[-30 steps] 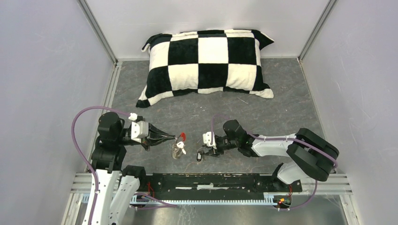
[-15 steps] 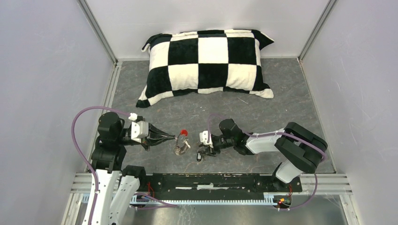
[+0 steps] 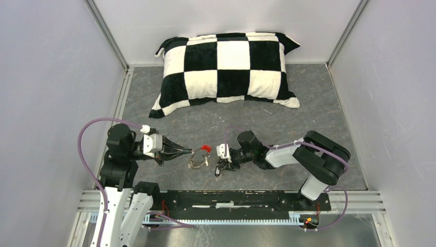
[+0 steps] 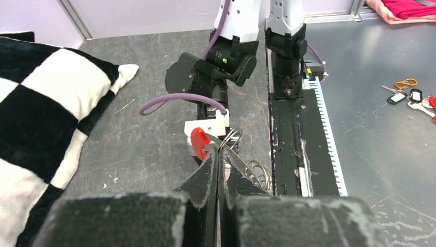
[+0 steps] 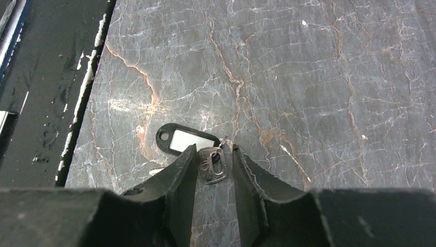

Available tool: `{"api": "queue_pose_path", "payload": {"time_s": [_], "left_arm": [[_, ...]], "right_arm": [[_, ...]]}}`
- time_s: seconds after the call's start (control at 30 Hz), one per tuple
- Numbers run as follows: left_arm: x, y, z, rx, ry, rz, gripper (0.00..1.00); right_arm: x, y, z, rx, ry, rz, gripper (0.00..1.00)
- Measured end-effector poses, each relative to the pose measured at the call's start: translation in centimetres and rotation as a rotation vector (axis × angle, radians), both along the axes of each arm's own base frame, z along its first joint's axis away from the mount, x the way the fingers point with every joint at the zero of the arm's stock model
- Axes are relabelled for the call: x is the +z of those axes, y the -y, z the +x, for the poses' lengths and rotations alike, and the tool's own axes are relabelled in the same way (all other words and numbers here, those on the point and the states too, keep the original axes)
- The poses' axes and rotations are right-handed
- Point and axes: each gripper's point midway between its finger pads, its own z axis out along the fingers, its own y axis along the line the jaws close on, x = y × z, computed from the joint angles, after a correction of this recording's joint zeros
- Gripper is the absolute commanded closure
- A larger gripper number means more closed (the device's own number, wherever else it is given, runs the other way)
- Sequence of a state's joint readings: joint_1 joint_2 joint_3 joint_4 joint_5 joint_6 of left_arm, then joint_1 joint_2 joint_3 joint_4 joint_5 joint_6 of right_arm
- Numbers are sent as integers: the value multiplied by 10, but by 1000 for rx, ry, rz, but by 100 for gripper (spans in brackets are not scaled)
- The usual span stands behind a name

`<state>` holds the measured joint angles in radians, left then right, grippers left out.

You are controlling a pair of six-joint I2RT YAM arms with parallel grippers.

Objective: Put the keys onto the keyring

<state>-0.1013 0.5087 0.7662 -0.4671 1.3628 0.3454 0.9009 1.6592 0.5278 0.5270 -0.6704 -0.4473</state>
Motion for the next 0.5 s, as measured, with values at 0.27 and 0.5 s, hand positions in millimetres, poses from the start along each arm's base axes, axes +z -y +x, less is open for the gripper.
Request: {"api": "queue_pose_path", "payload": {"time_s": [0.27,0.5], "left_arm": [[0,0,0,0,0,0,98],[0,0,0,0,2,0,98]], "right_arm": [[0,-2,4,-13,-21,4,89],[5,-4,8,-25,-58,24,95]]}}
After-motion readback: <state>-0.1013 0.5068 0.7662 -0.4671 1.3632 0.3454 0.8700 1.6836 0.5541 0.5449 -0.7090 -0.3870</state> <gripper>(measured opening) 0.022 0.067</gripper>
